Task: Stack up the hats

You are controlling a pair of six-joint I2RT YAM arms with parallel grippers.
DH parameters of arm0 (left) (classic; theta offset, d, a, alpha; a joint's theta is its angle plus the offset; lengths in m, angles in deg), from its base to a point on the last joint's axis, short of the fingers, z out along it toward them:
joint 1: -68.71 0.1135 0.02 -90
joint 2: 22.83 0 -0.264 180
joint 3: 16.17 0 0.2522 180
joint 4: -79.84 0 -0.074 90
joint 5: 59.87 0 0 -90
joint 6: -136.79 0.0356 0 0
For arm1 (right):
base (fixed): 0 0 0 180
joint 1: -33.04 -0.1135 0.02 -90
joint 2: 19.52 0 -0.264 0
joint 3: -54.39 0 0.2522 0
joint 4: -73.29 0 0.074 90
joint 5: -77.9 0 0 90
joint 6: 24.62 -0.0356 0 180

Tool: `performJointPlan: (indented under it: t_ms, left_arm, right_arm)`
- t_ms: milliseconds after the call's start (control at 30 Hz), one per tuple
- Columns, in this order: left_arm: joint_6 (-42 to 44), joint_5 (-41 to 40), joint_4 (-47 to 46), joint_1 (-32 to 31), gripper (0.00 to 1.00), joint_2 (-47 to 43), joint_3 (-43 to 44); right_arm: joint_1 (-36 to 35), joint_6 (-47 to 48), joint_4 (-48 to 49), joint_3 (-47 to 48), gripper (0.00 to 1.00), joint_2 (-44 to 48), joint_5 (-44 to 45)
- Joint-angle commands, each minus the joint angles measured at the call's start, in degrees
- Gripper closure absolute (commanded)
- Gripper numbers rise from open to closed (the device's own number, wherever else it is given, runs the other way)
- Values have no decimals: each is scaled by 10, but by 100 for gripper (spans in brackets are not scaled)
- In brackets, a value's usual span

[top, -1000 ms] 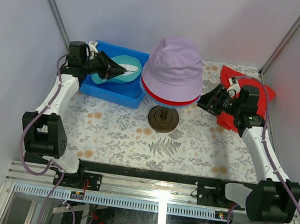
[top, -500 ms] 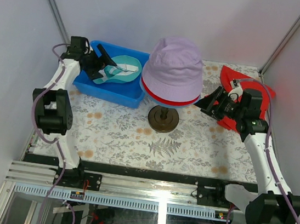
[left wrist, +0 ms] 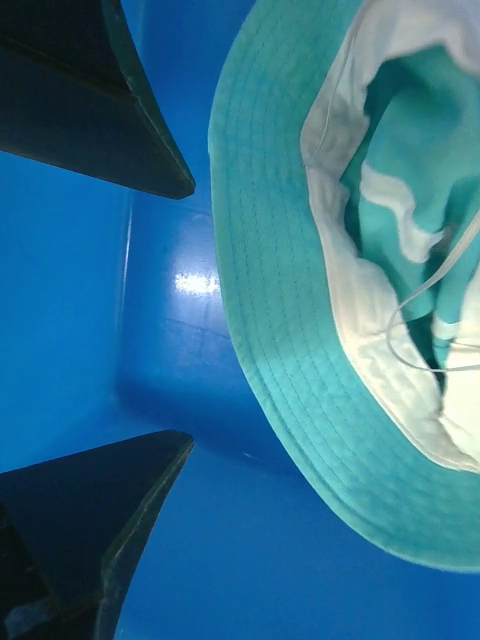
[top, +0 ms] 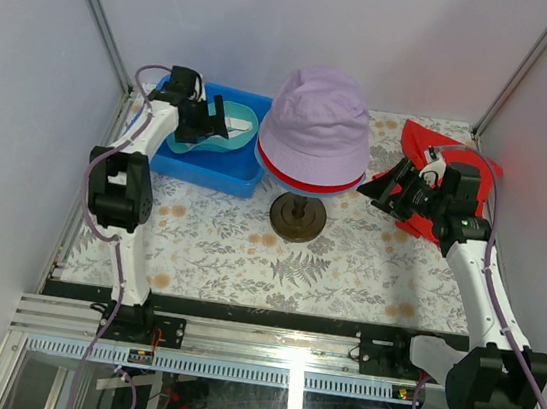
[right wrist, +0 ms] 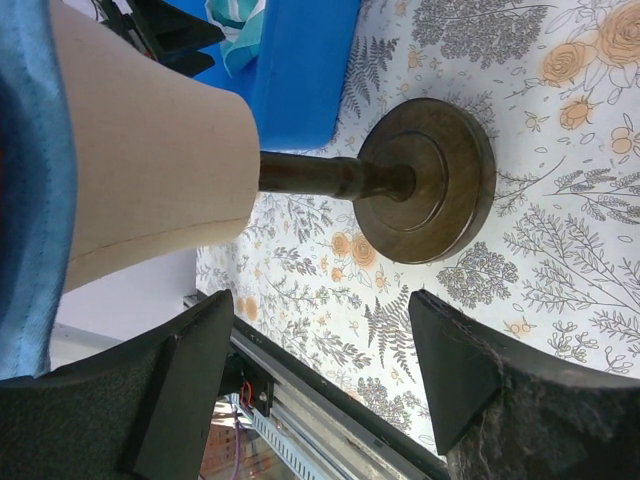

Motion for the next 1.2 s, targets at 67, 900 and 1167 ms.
performJointPlan:
  t_ms: [67,900,1167]
  left_arm:
    - [43,-61,46,-28,0,34,37]
    - [137,-199,34,-63,0,118,138]
    - [185,-220,24,-79,0,93,150]
  right_arm:
    - [9,8,1,4,22,-17,8]
    - [27,6,13,3,21,-55,-23]
    - [27,-10,36,-8,21,-66,-34]
